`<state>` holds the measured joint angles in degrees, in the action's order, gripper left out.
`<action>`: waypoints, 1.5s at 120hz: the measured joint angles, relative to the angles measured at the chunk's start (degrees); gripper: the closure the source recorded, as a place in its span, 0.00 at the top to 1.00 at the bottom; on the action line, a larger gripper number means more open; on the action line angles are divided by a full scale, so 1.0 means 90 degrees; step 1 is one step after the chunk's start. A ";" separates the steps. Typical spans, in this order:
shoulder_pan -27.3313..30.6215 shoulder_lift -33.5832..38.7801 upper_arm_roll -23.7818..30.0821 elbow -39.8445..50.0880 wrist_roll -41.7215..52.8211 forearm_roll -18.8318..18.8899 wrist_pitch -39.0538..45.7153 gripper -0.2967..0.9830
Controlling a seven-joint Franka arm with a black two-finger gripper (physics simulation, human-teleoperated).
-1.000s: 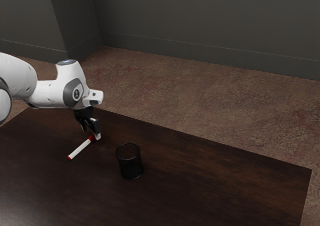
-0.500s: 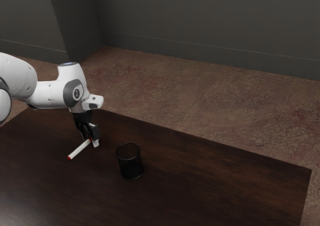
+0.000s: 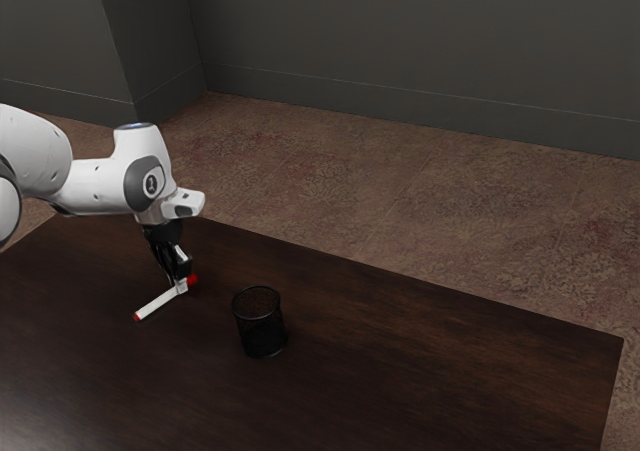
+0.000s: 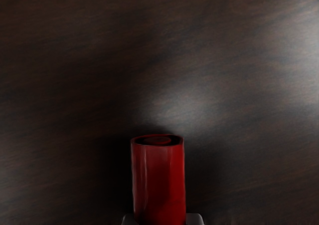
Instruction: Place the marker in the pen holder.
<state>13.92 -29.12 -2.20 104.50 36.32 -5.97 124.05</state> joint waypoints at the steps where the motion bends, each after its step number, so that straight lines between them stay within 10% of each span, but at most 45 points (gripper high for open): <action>1: -0.0001 0.0000 0.0000 0.0000 -0.0001 0.0003 0.0000 0.21; 81: -0.2767 0.2323 -0.0335 0.0831 -0.0608 -0.0277 0.0936 0.16; 180: -0.2886 0.2672 -0.0295 0.2497 -0.1465 -0.0638 0.2619 0.25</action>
<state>-12.06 -5.07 -4.85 126.98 23.14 -11.71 147.62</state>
